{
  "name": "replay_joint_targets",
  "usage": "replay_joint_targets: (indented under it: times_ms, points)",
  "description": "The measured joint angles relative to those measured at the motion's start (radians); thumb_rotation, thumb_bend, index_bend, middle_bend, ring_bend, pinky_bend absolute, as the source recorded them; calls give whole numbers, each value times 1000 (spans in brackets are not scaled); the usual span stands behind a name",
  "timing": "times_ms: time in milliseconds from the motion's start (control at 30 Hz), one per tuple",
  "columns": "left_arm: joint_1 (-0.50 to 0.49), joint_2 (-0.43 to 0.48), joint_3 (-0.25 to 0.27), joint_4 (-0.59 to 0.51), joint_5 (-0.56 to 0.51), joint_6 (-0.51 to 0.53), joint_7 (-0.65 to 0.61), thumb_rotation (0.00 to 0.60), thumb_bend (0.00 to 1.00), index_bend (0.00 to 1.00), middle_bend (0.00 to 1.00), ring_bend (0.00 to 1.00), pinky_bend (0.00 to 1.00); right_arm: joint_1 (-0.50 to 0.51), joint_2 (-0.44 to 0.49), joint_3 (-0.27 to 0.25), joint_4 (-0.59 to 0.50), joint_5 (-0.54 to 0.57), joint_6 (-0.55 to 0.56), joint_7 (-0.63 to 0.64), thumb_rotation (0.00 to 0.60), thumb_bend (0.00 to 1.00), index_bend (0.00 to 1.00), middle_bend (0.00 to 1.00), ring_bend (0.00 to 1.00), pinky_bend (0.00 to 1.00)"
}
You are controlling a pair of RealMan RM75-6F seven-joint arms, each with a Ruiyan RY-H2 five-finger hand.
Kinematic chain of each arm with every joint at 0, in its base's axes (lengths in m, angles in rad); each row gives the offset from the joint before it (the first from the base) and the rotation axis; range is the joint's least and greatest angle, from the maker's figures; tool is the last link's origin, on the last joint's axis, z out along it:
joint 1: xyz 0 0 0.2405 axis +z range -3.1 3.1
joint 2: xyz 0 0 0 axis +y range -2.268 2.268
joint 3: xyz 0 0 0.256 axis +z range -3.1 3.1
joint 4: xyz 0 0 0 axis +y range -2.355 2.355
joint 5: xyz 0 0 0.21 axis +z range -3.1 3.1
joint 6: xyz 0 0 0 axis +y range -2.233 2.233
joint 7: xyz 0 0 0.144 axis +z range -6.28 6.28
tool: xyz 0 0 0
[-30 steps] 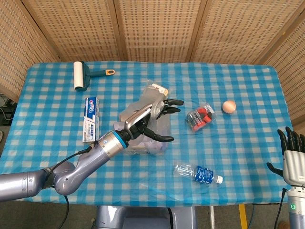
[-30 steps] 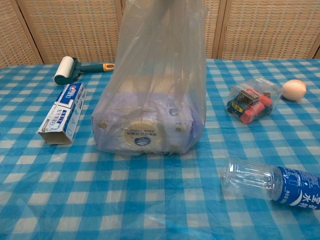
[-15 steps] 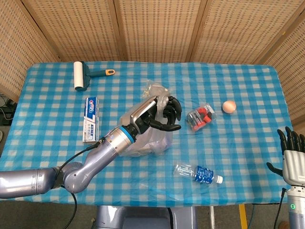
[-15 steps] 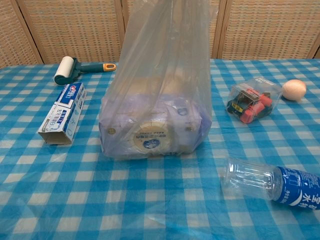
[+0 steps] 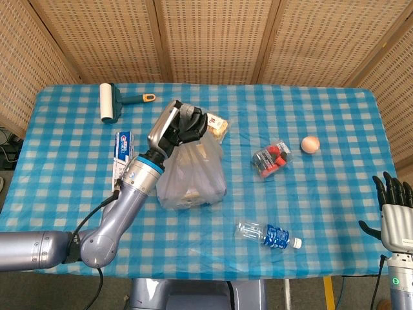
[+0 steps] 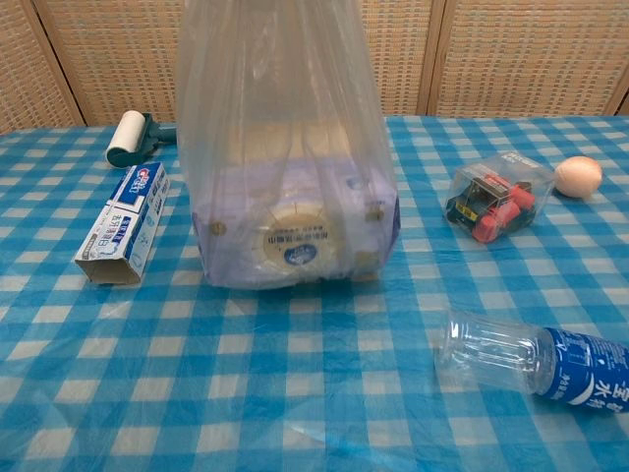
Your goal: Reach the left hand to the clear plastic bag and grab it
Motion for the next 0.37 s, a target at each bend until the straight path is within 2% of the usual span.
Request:
replay_joint_targets:
  times_ms: [167, 367]
  points:
    - [11, 60, -72, -35, -42, 22, 31, 600, 693, 1000, 996, 948, 1000, 0, 1, -1, 0, -1, 0, -2, 600, 0, 0, 0, 0, 0]
    - [21, 99, -122, -67, -94, 35, 56, 600, 688, 1000, 996, 948, 1000, 1, -1, -2, -1, 1, -1, -6, 600, 0, 0, 0, 0, 0]
